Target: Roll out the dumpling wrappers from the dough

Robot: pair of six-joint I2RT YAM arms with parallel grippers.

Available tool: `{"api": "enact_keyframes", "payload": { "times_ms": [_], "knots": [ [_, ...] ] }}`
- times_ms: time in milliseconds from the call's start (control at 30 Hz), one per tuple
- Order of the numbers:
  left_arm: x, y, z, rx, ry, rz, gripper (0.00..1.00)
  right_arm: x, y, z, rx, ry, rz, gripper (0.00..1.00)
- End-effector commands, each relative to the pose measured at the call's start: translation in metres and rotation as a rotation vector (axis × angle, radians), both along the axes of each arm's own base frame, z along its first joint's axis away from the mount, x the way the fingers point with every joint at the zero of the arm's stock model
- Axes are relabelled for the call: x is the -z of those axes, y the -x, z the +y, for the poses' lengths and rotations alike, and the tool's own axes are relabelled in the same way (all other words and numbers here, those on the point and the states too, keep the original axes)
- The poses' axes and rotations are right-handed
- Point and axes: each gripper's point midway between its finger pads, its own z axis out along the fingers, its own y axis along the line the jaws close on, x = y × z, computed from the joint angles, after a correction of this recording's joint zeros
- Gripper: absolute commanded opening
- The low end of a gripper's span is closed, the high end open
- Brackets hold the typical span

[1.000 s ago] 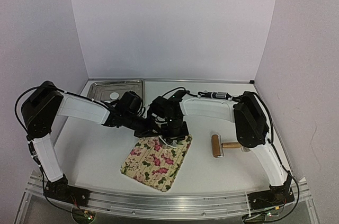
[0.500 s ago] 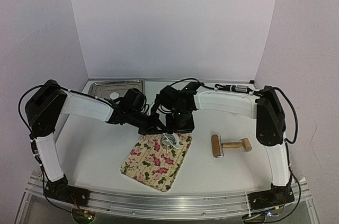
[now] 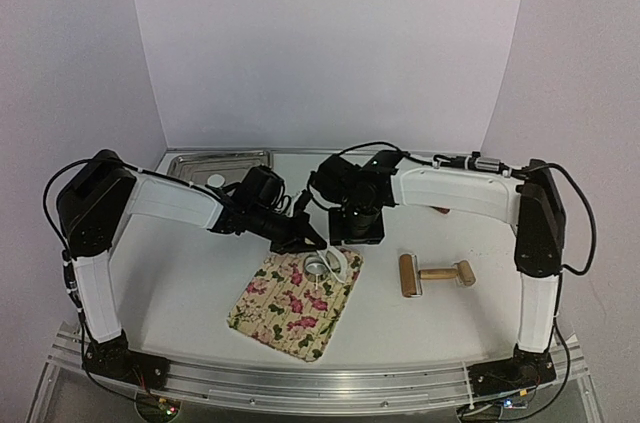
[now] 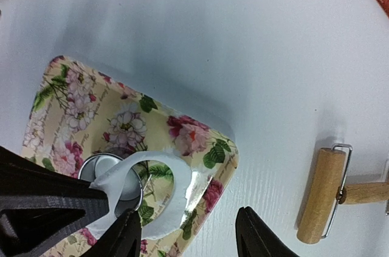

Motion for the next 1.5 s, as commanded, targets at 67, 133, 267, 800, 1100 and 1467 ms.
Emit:
{"api": "enact_keyframes", "payload": {
  "times_ms": [67,133,267,800,1100,1467],
  "knots": [
    [-0.062,-0.004,0.002,-0.013,0.081,-0.128,0.00,-0.073,-0.014,-0.010,0.025,-0.104,-0.185,0.58],
    [-0.064,0.000,0.009,-0.013,0.071,-0.150,0.00,-0.085,-0.014,-0.012,0.014,-0.121,-0.208,0.59],
    [-0.082,0.019,0.029,0.012,0.084,-0.215,0.00,-0.096,-0.013,-0.026,0.030,-0.126,-0.233,0.61],
    [-0.011,0.109,0.118,0.205,-0.023,-0.032,0.02,-0.074,-0.006,-0.035,-0.059,-0.096,-0.181,0.63],
    [0.032,0.093,0.130,0.147,-0.161,0.013,0.18,-0.076,-0.005,-0.028,-0.104,-0.113,-0.177,0.64],
    [-0.002,0.064,0.181,-0.119,-0.357,-0.090,0.87,-0.045,0.003,0.013,-0.244,-0.100,-0.085,0.62]
  ]
}}
